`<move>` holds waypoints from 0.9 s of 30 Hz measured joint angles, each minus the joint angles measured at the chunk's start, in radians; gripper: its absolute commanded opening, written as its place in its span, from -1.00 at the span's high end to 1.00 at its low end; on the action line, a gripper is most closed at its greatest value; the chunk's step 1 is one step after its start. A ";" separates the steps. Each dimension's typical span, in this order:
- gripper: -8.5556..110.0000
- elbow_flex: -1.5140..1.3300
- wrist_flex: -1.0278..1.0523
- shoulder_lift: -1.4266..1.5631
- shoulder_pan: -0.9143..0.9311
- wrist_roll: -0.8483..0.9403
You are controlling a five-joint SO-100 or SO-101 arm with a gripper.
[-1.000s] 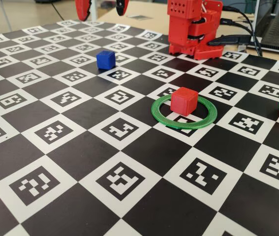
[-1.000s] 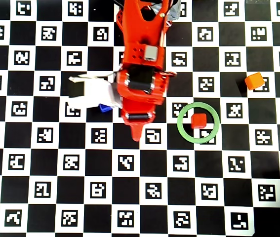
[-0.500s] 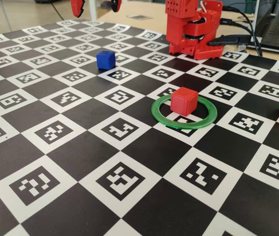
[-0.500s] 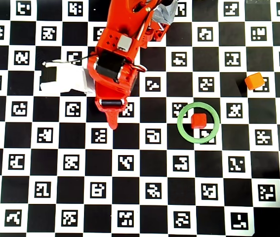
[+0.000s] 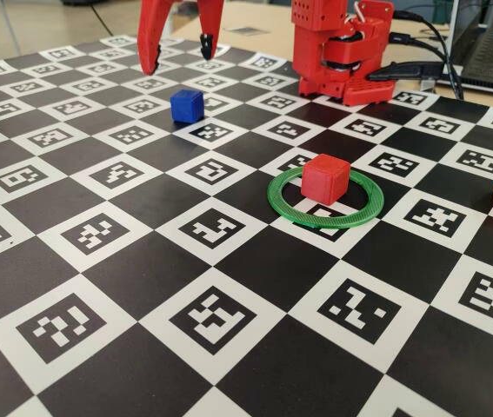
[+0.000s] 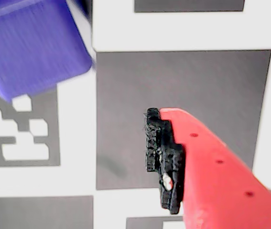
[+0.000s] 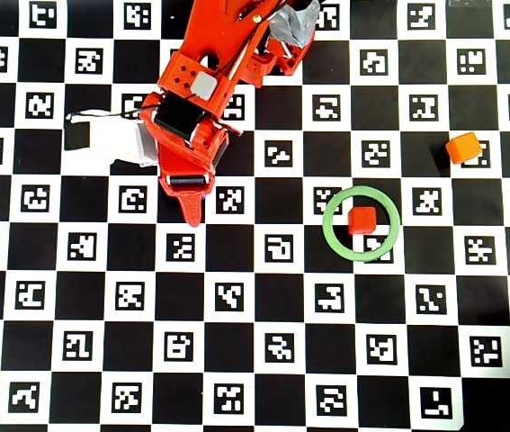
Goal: Grab the red cube then put it in the green circle then put the blue cube on top and finally the orange cube on top
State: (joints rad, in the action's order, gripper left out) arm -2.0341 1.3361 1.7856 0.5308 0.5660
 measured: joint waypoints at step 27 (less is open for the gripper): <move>0.00 -0.172 -0.324 -0.095 0.023 0.035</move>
State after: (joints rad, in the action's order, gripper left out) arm -2.2059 1.0124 1.6904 0.5538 0.6013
